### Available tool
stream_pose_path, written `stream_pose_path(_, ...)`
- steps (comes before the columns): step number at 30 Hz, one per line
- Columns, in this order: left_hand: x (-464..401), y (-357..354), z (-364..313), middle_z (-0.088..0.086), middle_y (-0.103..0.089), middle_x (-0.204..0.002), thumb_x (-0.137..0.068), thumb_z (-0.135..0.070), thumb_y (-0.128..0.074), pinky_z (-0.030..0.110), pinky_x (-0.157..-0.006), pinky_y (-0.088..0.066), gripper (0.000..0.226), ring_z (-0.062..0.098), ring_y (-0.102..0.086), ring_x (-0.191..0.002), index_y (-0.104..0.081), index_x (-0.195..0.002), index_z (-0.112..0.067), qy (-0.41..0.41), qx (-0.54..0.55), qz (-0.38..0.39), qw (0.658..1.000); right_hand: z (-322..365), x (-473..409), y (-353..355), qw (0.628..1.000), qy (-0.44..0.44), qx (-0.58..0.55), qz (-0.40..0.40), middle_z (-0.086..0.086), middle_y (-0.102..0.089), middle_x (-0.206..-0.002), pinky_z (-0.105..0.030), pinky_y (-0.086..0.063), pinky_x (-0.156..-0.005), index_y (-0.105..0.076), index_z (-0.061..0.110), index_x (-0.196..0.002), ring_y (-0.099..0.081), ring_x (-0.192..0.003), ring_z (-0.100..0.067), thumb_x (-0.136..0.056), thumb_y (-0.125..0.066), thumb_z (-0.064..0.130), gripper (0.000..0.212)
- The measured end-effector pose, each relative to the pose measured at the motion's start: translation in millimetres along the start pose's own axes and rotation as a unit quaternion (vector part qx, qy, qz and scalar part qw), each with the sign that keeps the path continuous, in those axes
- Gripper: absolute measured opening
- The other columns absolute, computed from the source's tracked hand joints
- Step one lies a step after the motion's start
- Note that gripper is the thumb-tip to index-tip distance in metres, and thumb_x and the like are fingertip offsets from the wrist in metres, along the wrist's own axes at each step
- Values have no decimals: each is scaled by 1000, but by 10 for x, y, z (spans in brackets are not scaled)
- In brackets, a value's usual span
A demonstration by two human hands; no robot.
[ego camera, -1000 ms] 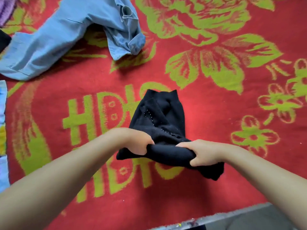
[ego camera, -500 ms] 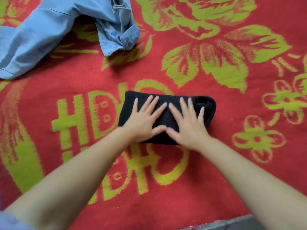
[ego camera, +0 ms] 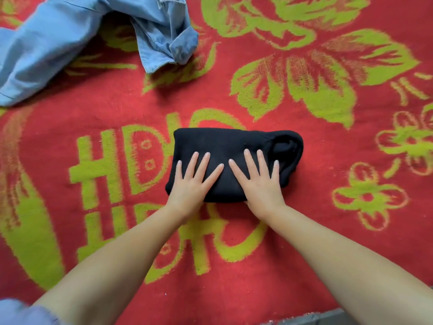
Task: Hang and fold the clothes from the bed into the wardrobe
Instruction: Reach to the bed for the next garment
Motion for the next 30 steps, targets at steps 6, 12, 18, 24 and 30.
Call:
stream_pose_path(6, -197, 361, 281, 2, -7, -161, -93, 2, -43, 47, -114, -24, 81, 31, -8, -147, -1, -153, -32, 59, 72, 76, 993, -65, -114, 591, 998, 23, -52, 13, 1, -12, -160, -42, -43, -101, -6, 34, -153, -15, -144, -31, -94, -48, 5, 78)
stream_pose_path(12, 44, 1283, 453, 0, -10, -160, -92, 2, -47, 43, -109, -28, 84, 31, -14, -145, -1, -152, -33, 102, 49, 21, 993, 82, 77, 1603, 997, 64, -3, -31, 4, -22, -156, -38, -51, -85, -11, 33, -153, -26, -139, -29, -92, -47, 0, 78)
stream_pose_path(18, 922, 2312, 788, 1, -13, -160, -97, -4, -39, 48, -110, -27, 71, 30, -17, -144, -5, -153, -33, 199, 9, -40, 979, 773, 484, 2651, 978, 173, 48, -110, 2, -24, -156, -37, -49, -86, -12, 32, -153, -26, -141, -30, -91, -45, -1, 77)
stream_pose_path(24, 2331, 3027, 845, 2, -18, -158, -96, -1, -36, 50, -111, -26, 69, 31, -18, -143, -11, -152, -32, 353, -3, -103, 930, 1723, 1232, 3359, 920, 338, 87, -178, 1, -28, -155, -40, -47, -93, -16, 31, -152, -28, -139, -32, -92, -44, 5, 71)
stream_pose_path(30, 3918, 3236, 493, 2, -16, -158, -98, -5, -34, 49, -112, -25, 66, 30, -17, -144, -9, -152, -34, 492, 3, -111, 864, 2707, 2282, 3493, 843, 480, 143, -195, 3, -21, -157, -38, -45, -96, -10, 32, -153, -23, -142, -29, -92, -46, 5, 76)
Point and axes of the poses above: each hand's wrist, its own x-axis away from the middle knuckle, its own y-axis out of the back of the hand, z = x × y, the point moved 9 cm from there along -x, towards the middle knuckle
